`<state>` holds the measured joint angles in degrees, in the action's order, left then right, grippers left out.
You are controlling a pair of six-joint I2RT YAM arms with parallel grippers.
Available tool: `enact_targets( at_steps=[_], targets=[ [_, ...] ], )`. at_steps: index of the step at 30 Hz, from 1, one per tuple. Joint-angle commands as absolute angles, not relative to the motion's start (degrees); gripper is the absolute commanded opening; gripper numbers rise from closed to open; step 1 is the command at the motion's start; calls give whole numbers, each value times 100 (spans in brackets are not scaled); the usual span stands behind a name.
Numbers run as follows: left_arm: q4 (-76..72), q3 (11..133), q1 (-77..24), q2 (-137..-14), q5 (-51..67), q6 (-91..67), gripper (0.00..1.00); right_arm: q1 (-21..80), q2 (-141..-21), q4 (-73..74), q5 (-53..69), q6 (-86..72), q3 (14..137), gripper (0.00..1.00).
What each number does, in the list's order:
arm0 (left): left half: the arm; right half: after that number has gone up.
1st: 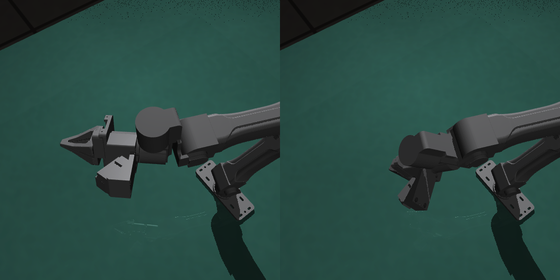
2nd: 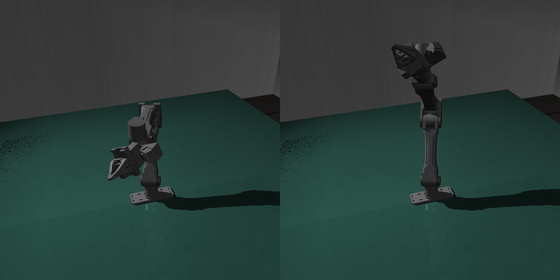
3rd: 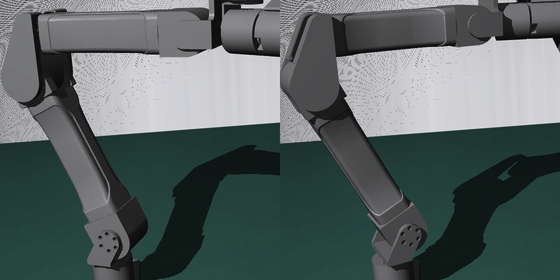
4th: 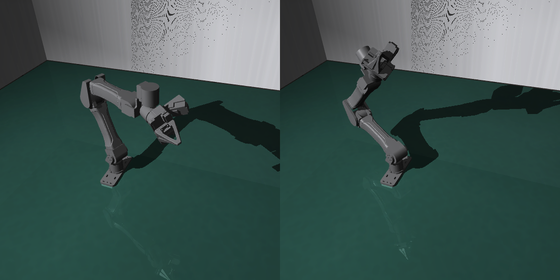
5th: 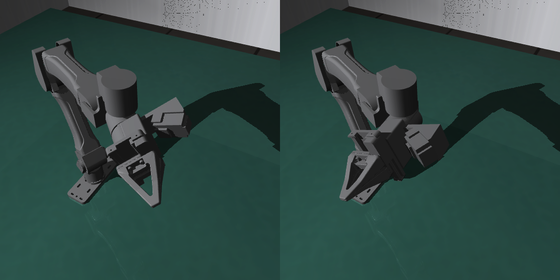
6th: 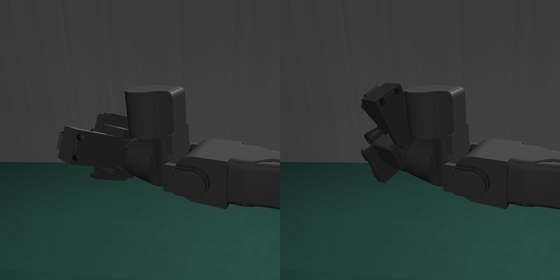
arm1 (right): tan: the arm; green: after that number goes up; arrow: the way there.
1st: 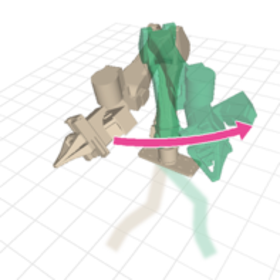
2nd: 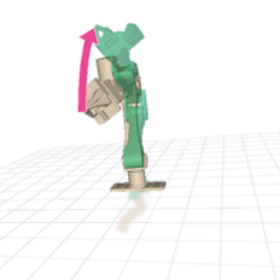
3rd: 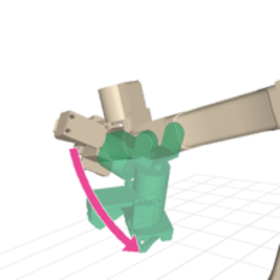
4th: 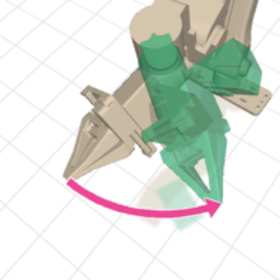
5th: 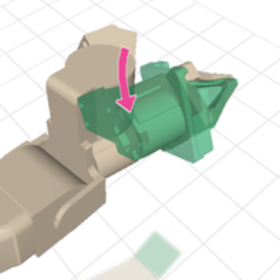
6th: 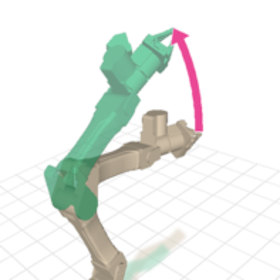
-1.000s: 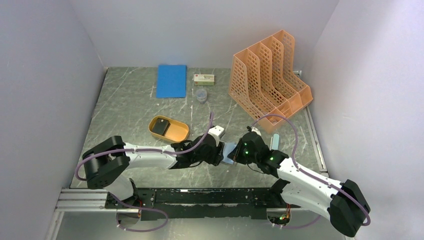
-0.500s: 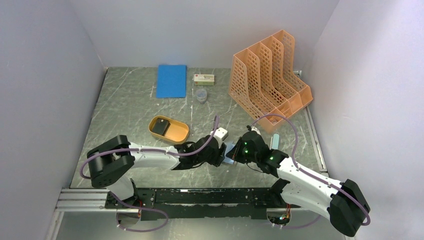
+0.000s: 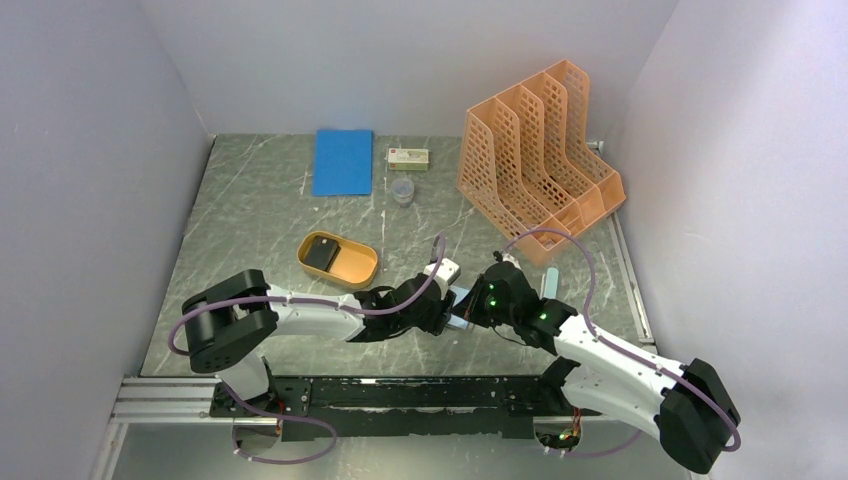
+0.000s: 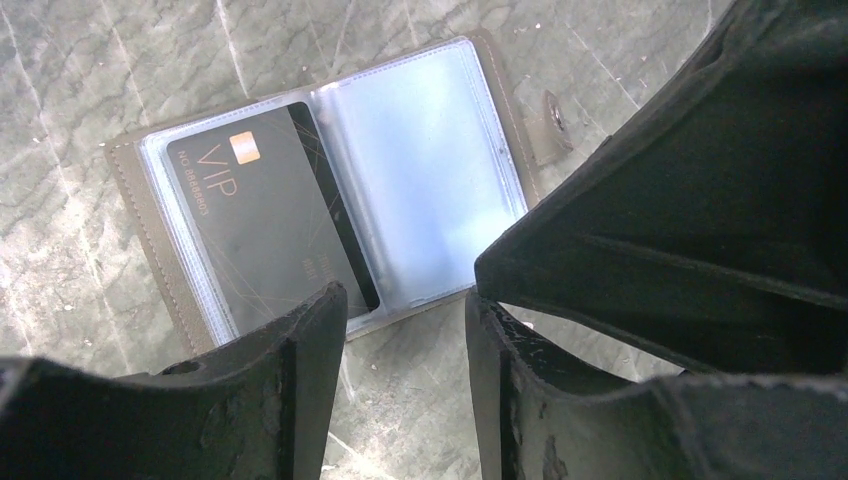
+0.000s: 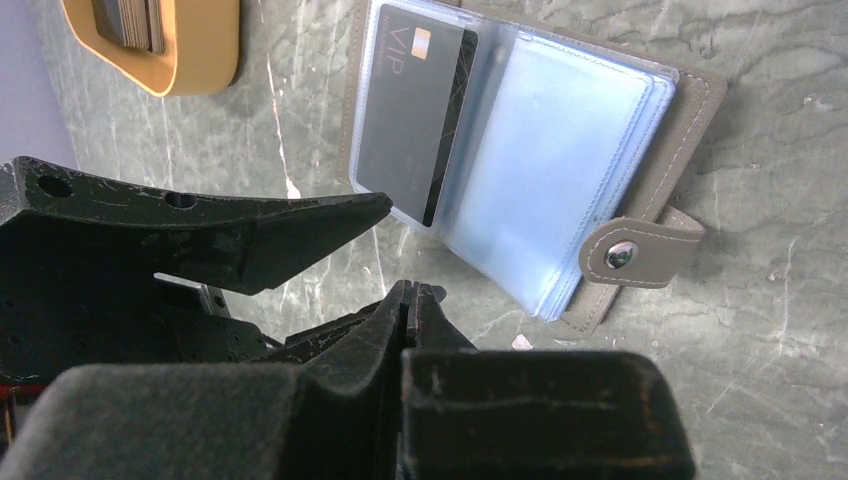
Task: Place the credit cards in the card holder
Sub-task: Open the card holder at the center of the board.
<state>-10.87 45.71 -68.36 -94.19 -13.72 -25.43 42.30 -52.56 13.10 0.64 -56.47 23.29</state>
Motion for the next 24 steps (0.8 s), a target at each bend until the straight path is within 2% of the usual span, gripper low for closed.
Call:
enact_targets(
  at_steps=[1, 6, 11, 12, 17, 19, 24],
  targets=[
    [-1248, 4600, -6882, -9261, -1492, -2479, 52, 4167, -5186, 1254, 51, -5687, 2334, 0],
    [-1160, 4448, -6881, -9085, -1544, -2498, 52, 4161, -5177, 1332, 4, -5631, 2366, 0],
    [-867, 4482, -6865, -9125, -2080, -2823, 50, 4080, -5176, 1638, -525, -5513, 2308, 0],
    [-779, 4532, -6846, -9151, -2169, -2901, 49, 4007, -5214, 1620, -457, -5485, 2265, 2],
    [-231, 4801, -6624, -9341, -2315, -3302, 45, 3810, -5349, 1441, -220, -5530, 2157, 29],
    [-185, 4806, -6532, -9369, -2263, -3398, 43, 3789, -5409, 1442, -215, -5507, 2178, 34],
    [-241, 4691, -6469, -9422, -2136, -3497, 42, 3669, -5586, 1331, -96, -5500, 2091, 35]
  ],
)
